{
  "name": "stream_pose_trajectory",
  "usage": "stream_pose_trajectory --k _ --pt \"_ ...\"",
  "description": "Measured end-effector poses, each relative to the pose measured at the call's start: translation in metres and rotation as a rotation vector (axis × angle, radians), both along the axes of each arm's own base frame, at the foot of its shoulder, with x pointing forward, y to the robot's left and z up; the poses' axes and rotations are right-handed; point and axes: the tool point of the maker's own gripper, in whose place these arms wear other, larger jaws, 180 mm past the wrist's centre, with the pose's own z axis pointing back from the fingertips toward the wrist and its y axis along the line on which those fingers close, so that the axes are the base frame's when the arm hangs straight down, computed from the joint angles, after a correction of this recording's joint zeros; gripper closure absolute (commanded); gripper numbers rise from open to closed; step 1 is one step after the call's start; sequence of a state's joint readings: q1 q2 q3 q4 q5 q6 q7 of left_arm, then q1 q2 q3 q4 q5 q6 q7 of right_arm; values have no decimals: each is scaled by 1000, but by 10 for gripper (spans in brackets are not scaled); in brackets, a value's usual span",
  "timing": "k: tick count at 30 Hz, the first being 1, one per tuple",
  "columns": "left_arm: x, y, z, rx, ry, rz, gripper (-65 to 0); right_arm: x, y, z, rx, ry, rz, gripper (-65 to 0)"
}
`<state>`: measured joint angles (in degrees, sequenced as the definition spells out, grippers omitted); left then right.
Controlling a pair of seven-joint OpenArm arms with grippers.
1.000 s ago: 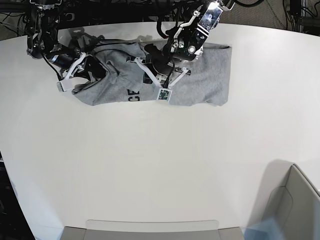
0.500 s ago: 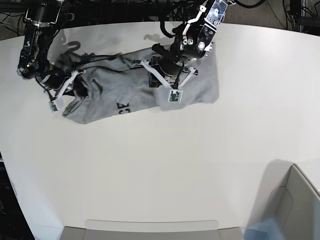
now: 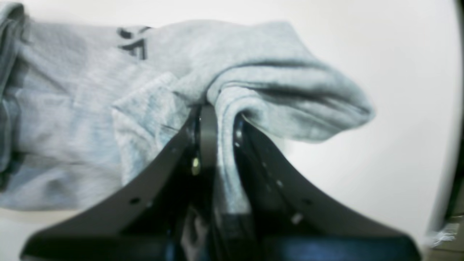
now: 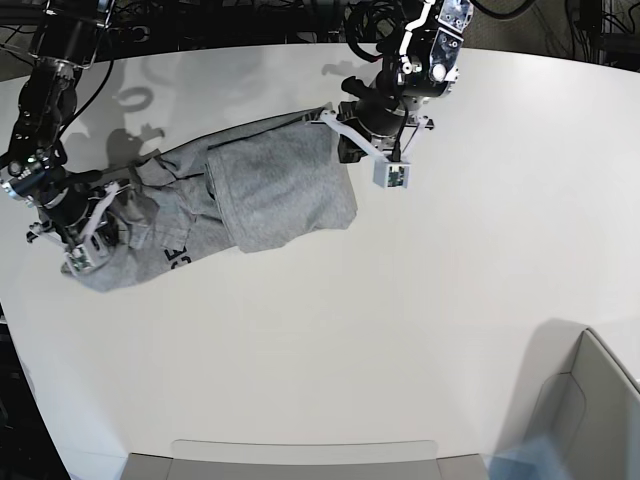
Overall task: Fold the T-shirt properly
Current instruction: 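Lift the strip end with the right gripper and fold it onto the middle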
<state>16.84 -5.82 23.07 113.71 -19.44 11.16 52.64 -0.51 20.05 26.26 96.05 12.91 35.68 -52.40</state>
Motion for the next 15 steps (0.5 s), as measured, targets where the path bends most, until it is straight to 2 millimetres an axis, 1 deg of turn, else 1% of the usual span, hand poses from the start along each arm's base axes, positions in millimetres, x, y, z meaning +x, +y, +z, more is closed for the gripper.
stream_pose_trajectory --k 2,3,5,7,9,11,12,13,14,15 --pt "0 10 -3 33 -3 -2 0 -4 33 8 -61 -12 67 0" --pt "1 14 -3 45 -6 -4 0 -6 46 13 -86 -16 89 0" --pt "1 15 -3 47 -6 2 0 -8 67 26 -131 -54 121 0" --pt "-1 13 -4 39 2 -4 0 -7 80 36 -214 -81 148 0" --pt "-2 11 -4 33 3 -6 0 -8 98 30 -255 -71 193 0" --pt "-1 11 -4 34 2 -6 0 -12 126 19 -270 -46 249 0" --pt "-1 11 -4 34 1 -5 0 -14 141 16 -282 -45 283 0" --pt "-2 11 -4 35 4 -6 0 -15 161 16 -270 -58 324 0" --pt "-3 12 -5 35 6 -5 0 -16 175 15 -280 -68 360 0" --pt "-3 12 -5 38 4 -5 0 -17 183 14 -306 -70 380 0"
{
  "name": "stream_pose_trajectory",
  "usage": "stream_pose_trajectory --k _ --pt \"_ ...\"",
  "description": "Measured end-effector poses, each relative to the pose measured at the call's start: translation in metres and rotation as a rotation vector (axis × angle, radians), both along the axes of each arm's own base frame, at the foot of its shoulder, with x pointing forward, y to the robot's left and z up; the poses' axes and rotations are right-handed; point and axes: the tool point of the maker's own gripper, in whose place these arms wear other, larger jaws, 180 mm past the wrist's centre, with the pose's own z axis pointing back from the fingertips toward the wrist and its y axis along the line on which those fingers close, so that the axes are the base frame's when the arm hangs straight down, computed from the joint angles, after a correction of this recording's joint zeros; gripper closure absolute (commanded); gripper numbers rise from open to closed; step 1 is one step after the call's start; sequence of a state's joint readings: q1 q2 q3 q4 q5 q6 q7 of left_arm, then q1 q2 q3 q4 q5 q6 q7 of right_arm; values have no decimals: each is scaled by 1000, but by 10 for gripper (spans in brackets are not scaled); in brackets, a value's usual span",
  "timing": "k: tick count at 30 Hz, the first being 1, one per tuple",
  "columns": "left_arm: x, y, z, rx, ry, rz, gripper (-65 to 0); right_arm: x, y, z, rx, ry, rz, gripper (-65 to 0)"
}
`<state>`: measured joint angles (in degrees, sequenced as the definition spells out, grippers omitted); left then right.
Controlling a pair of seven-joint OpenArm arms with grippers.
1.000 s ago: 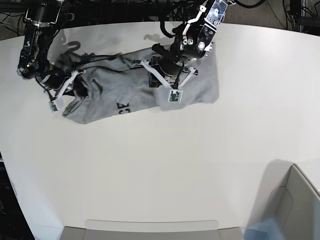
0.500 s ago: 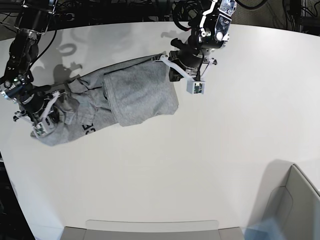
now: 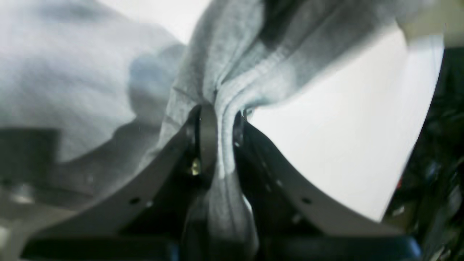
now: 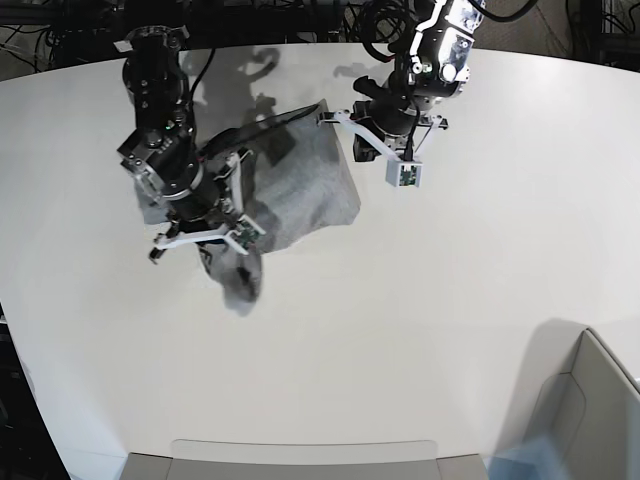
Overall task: Fold the T-shirt properly
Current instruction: 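Lift the strip end with the right gripper and fold it onto the middle, then release the shirt and raise both grippers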
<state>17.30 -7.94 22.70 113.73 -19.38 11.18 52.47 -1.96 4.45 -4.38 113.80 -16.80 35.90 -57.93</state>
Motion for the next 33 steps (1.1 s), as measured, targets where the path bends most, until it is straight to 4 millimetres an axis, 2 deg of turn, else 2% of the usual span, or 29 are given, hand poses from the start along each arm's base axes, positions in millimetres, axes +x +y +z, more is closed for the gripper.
stream_pose_trajectory --k 2,5,10,14,15,19,21,23,25,28,33 --pt "0 0 0 0 1 -1 0 -6 14 -7 -26 19 34 0" --pt "0 0 0 -2 0 0 0 -13 24 -14 -69 32 57 0" --pt "0 0 0 -1 0 0 0 -31 50 -38 -111 94 155 0" --pt "0 0 0 -1 1 -1 0 -39 64 -41 -107 102 205 0" --pt "-1 0 0 -1 2 0 0 -41 67 -41 -109 101 215 -20" --pt "0 0 0 -1 -1 0 0 -45 70 -43 -104 110 225 -200" --pt "0 0 0 -1 0 0 0 -44 78 -40 -70 88 252 -269" --pt "0 0 0 -1 -1 0 0 -48 90 -31 -37 51 296 -305" --pt "-1 1 -1 11 0 -7 0 -58 107 -21 -29 13 360 -307" --pt "-2 8 -3 4 9 5 0 -63 114 -17 -47 -7 393 -307" --pt "8 20 5 -48 2 55 0 -49 116 6 27 -75 381 -307"
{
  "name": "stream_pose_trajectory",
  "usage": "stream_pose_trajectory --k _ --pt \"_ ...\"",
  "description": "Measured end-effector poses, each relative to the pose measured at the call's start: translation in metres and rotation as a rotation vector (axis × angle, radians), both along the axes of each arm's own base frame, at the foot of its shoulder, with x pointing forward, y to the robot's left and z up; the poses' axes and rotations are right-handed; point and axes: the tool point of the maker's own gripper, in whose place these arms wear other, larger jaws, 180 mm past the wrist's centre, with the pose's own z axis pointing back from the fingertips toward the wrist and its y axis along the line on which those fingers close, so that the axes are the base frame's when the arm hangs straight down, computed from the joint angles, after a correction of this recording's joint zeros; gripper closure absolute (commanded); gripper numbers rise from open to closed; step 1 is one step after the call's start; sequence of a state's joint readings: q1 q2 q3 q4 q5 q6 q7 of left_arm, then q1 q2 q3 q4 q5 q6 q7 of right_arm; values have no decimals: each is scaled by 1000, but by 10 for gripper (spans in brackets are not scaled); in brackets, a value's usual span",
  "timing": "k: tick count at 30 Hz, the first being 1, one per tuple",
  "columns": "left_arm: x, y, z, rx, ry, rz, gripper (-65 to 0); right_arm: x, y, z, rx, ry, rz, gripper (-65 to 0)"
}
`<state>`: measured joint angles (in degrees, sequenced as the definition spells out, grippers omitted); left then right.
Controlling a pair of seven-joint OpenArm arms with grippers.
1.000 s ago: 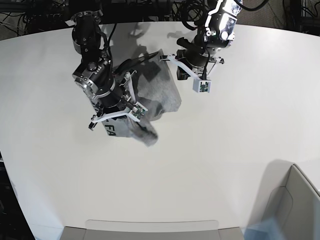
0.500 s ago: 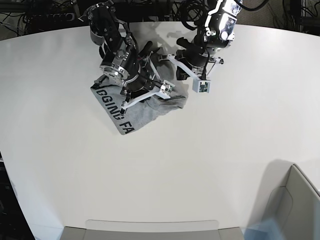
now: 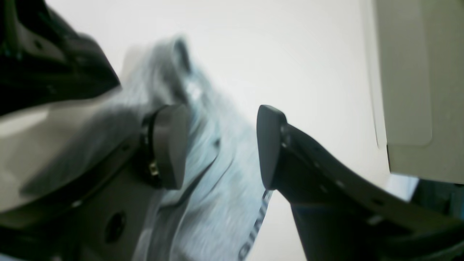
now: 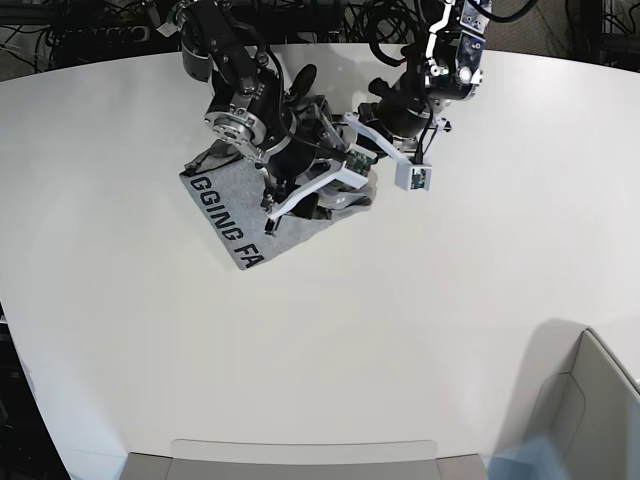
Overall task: Fold the T-shirt properly
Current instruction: 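Release the shirt and raise both grippers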
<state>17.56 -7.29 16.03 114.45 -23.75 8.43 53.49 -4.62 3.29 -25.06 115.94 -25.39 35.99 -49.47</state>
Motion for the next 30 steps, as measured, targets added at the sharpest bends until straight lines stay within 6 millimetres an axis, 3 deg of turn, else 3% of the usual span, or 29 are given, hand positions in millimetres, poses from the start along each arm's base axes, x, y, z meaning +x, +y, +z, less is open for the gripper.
stream_pose_trajectory --k 3,4,6,8,11,13,16,17,18,21,24,26,30 --pt "7 4 5 -4 -28 26 0 20 -11 15 66 -22 -41 -307" --pt "10 7 6 19 -34 37 0 31 -24 20 77 -38 -85 -307" --pt "14 26 2 87 -39 89 0 62 -72 36 34 -110 -232 -307" --pt "10 25 -1 106 -34 65 0 83 -123 50 4 -158 -379 -306" --pt "9 4 0 80 -31 12 0 89 -152 58 83 -148 -415 -277" --pt "16 -22 12 39 -76 -47 0 88 -187 48 56 -100 -473 -201" --pt "10 -55 23 -6 -108 -126 0 83 -247 29 19 -24 -609 -60" --pt "8 -63 25 -19 -120 -130 0 81 -255 26 82 -4 -632 -10" --pt "7 -70 29 -35 -133 -137 0 77 -266 21 108 14 -667 0" --pt "6 -100 40 -76 -168 -200 0 62 -292 -3 176 104 -758 0" --pt "7 -127 34 -75 -163 -286 0 45 -315 -18 158 164 -791 0" --pt "3 -138 30 -62 -156 -337 0 38 -320 -24 150 186 -796 0" --pt "2 -145 18 -27 -130 -390 0 36 -308 -27 210 180 -754 0"
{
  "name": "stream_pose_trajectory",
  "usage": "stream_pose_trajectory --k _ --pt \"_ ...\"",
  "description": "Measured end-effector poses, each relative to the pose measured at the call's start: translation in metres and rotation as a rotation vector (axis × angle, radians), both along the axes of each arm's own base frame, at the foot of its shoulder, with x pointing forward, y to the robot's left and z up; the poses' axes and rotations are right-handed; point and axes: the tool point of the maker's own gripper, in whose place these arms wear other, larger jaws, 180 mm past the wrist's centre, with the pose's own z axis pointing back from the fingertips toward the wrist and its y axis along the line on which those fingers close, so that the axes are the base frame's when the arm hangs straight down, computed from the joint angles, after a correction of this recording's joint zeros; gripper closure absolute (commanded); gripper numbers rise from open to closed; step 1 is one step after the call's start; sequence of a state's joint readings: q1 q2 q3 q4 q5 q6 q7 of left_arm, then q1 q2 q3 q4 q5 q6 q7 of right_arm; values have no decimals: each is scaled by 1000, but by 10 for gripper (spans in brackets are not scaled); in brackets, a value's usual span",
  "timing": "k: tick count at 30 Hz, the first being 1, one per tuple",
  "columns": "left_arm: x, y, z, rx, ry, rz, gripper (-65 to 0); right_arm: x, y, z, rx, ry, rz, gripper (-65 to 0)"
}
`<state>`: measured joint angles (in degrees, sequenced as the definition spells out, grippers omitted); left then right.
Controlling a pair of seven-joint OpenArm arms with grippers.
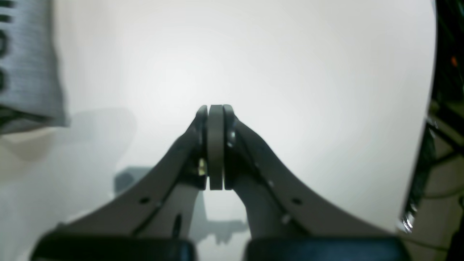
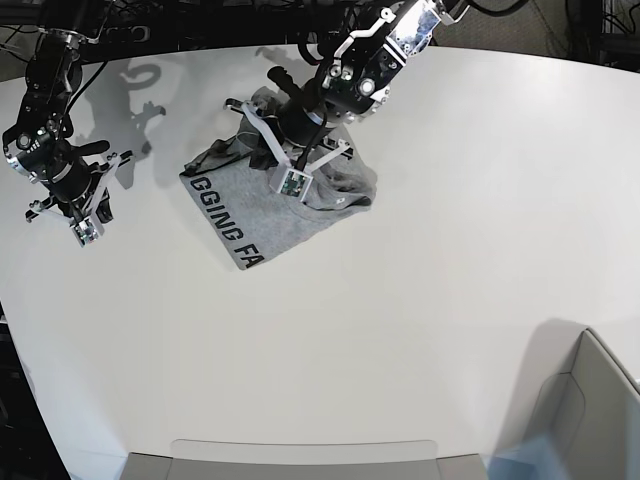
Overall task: Fold the T-shirt properly
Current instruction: 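Release the shirt and raise both grippers, then grasp the folded bundle with both grippers and rotate it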
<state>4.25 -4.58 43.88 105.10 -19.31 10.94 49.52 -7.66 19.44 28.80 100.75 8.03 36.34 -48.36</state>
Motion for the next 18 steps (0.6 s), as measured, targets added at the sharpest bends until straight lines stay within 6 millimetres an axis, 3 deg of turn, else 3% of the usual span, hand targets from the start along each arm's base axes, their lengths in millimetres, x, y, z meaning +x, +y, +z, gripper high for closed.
stream_pose_trajectory --k 3,7,10,12,14,18 --pt "4 29 -17 61 70 45 0 -2 1 -2 -1 -1 11 0" --pt "14 131 -27 161 107 331 0 0 5 -1 10 -11 17 0" --pt "19 173 -30 233 99 394 0 0 8 -3 -4 1 35 0" --pt "21 171 -15 211 59 395 0 0 22 -7 11 9 73 0" --pt "18 156 0 151 27 374 0 3 34 -9 16 13 105 0" --pt "0 118 -9 122 74 281 0 26 57 5 7 -30 181 0"
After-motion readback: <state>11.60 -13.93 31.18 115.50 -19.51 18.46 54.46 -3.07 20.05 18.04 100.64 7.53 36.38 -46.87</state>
